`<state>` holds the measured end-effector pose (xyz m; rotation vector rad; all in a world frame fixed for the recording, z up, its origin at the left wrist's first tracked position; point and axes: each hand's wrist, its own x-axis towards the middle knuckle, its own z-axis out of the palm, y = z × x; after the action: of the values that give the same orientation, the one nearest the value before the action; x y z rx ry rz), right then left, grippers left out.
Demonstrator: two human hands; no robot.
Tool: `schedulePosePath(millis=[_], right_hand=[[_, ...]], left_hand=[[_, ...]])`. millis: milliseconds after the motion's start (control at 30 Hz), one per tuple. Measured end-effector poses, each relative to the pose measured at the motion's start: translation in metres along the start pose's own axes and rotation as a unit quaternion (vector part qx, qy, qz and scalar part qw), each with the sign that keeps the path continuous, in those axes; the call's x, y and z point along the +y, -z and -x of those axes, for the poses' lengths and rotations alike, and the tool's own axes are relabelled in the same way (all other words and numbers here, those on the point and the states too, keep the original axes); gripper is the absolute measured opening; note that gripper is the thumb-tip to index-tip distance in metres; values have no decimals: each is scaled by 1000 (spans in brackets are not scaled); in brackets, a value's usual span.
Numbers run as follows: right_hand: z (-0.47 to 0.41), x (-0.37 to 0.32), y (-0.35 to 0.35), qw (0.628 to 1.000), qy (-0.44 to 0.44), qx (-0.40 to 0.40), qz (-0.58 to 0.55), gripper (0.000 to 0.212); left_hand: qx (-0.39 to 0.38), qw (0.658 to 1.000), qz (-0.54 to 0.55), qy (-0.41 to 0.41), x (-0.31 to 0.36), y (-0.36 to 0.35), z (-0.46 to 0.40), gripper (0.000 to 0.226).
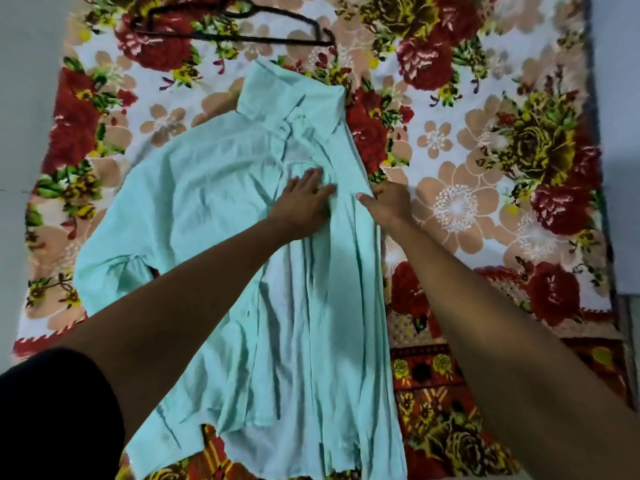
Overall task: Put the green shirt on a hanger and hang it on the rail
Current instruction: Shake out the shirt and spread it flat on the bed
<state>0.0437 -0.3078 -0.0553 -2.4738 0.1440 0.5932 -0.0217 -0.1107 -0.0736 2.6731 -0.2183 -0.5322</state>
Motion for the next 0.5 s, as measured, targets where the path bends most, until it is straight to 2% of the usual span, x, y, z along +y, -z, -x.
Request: schedulePosePath(millis=[33,67,133,200,233,300,333,400,433,500], right_hand=[[-3,3,7,1000,10,-7,-29,44],[-6,4,15,998,10,7,-69,41],[-12,7,30,988,-9,63,-139,23],[-12,10,43,978,-29,73,-191,22],[-7,8,47,975,-26,38,-217,20],[4,12,53,972,-20,-83,-217,16],[10,16,56,974,-31,-144,-170,23],[13,34,64,971,-60,-215,-85,35],[10,42,70,977,-55,-188,-83,36],[8,48,85,981,-39,-76,-173,30]], left_hand=[[17,1000,-3,2,-3,-1,-1,61],[35,999,-9,6,-6,0,-3,54],[85,996,-27,11,-10,3,-8,45],[139,989,-41,-40,2,10,-11,47],[153,984,-41,-83,13,11,-10,51],[126,976,-44,-173,37,5,-3,58],[99,972,-61,-204,46,-1,1,58],[48,973,-99,-203,54,-13,4,59],[27,980,-107,-168,53,-17,4,61],[-6,991,-108,-75,49,-16,2,63]])
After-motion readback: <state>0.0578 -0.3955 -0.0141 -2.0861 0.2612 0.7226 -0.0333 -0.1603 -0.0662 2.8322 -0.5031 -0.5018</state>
